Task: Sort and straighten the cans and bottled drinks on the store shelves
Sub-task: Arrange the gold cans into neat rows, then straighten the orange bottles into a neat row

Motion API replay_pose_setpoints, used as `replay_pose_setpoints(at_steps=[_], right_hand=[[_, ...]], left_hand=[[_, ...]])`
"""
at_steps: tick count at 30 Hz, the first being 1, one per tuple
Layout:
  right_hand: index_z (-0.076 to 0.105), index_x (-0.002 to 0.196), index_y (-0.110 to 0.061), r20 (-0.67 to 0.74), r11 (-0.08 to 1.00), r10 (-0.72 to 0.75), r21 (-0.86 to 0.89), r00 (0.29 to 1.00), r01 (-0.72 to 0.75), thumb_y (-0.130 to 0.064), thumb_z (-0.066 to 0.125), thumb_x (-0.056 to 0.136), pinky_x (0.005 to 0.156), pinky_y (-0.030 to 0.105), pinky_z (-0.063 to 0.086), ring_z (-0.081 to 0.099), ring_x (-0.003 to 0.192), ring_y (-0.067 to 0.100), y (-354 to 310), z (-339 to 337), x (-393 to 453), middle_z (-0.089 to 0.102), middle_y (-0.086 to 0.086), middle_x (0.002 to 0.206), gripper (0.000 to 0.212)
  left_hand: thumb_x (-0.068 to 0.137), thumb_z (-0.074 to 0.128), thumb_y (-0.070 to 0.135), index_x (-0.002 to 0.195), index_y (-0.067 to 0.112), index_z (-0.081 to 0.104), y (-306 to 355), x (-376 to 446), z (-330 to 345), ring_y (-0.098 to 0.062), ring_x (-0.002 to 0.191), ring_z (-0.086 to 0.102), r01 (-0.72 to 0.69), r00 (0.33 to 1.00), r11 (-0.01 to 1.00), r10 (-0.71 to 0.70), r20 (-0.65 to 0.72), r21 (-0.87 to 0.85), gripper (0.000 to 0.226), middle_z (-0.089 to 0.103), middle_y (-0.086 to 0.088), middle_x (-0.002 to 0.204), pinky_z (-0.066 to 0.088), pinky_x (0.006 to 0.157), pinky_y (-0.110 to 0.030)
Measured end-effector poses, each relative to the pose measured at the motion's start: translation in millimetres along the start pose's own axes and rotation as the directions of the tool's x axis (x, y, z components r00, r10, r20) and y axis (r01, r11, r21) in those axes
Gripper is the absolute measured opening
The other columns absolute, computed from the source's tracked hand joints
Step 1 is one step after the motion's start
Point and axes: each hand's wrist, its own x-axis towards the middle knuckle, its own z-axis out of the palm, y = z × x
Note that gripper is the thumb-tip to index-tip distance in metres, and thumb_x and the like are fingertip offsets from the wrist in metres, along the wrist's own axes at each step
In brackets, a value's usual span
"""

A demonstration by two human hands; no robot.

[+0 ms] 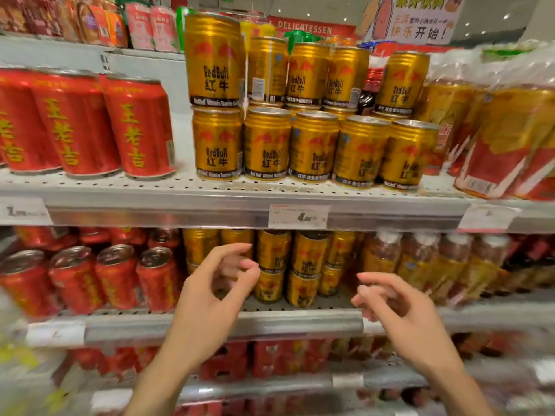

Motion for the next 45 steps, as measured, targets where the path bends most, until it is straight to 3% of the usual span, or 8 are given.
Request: replay_pose_setpoints(at_steps=[8,16,25,31,34,38,41,45], right_hand=[[0.068,0.109,-0.027,-0.008,0.999,0.041,0.002,0.999,-0.041,-0.026,0.063,0.096,0.069,0.009,0.050,0.069,0.076,0.002,35,-102,4,0.077,-0.007,0.083,0.014],[0.067,0.111,-0.031,-0.002,0.993,0.115,-0.007,0.993,-0.115,-0.030,0.064,0.095,0.077,0.024,0.053,0.070,0.081,0.004,79,-227,19,0.077,-0.010,0.087,0.016],[0.069,0.109,-0.029,-0.093,0.998,0.060,0.006,0.994,-0.060,-0.027,0.065,0.094,0.081,0.031,0.057,0.071,0.085,0.007,95,-286,37,0.077,-0.006,0.087,0.016],[0.070,0.107,-0.032,-0.197,0.988,-0.141,-0.090,0.970,0.126,-0.026,0.068,0.093,0.078,0.024,0.058,0.071,0.087,0.005,57,-297,54,0.076,-0.009,0.089,0.015],[0.069,0.107,-0.036,-0.232,0.944,-0.306,-0.202,0.923,0.262,-0.029,0.068,0.093,0.078,0.022,0.056,0.069,0.091,0.003,24,-300,68,0.074,-0.017,0.095,0.016],[0.066,0.114,-0.030,-0.225,0.834,-0.521,-0.343,0.824,0.433,-0.029,0.066,0.095,0.079,0.021,0.055,0.065,0.095,0.001,-25,-304,95,0.069,-0.018,0.099,0.020],[0.061,0.124,-0.022,-0.247,0.701,-0.689,-0.464,0.682,0.541,-0.032,0.065,0.096,0.083,0.028,0.055,0.063,0.094,0.006,-63,-307,124,0.064,-0.008,0.108,0.030],[0.056,0.130,-0.013,-0.188,0.487,-0.847,-0.649,0.496,0.584,-0.039,0.060,0.097,0.096,0.033,0.047,0.054,0.111,0.015,-105,-307,167,0.059,0.002,0.122,0.042]], left_hand=[[0.089,0.068,0.030,0.110,0.033,0.068,21,-15,118,-0.011,0.091,0.067,0.044,0.998,0.999,-0.044,0.041,-0.004,0.022,0.073,0.005,0.095,0.054,0.083,-0.024],[0.091,0.069,0.024,0.112,0.032,0.067,59,-22,244,-0.009,0.092,0.068,0.103,0.992,0.995,-0.104,0.073,0.017,0.022,0.073,0.006,0.095,0.052,0.084,-0.018],[0.086,0.068,0.033,0.110,0.035,0.068,86,-10,280,-0.008,0.091,0.068,0.098,0.994,0.995,-0.098,0.040,0.007,0.024,0.074,0.006,0.098,0.054,0.084,-0.033],[0.090,0.068,0.025,0.111,0.035,0.066,117,19,278,-0.004,0.093,0.068,-0.107,0.994,0.993,0.106,0.026,0.044,0.024,0.073,0.013,0.097,0.050,0.079,-0.011],[0.090,0.069,0.027,0.114,0.039,0.063,137,38,275,0.002,0.097,0.066,-0.244,0.970,0.964,0.243,0.024,0.102,0.028,0.070,0.020,0.100,0.048,0.076,-0.005],[0.088,0.070,0.036,0.128,0.036,0.053,165,72,275,0.000,0.099,0.063,-0.402,0.912,0.892,0.411,0.001,0.207,0.043,0.062,0.018,0.109,0.052,0.073,-0.009],[0.084,0.070,0.048,0.143,0.036,0.038,189,102,272,-0.001,0.098,0.061,-0.466,0.875,0.821,0.483,0.034,0.329,0.068,0.054,0.013,0.121,0.056,0.072,-0.016],[0.081,0.069,0.059,0.153,0.034,0.019,225,136,271,-0.009,0.116,0.054,-0.471,0.871,0.740,0.478,0.117,0.480,0.092,0.044,0.003,0.143,0.056,0.092,-0.035]])
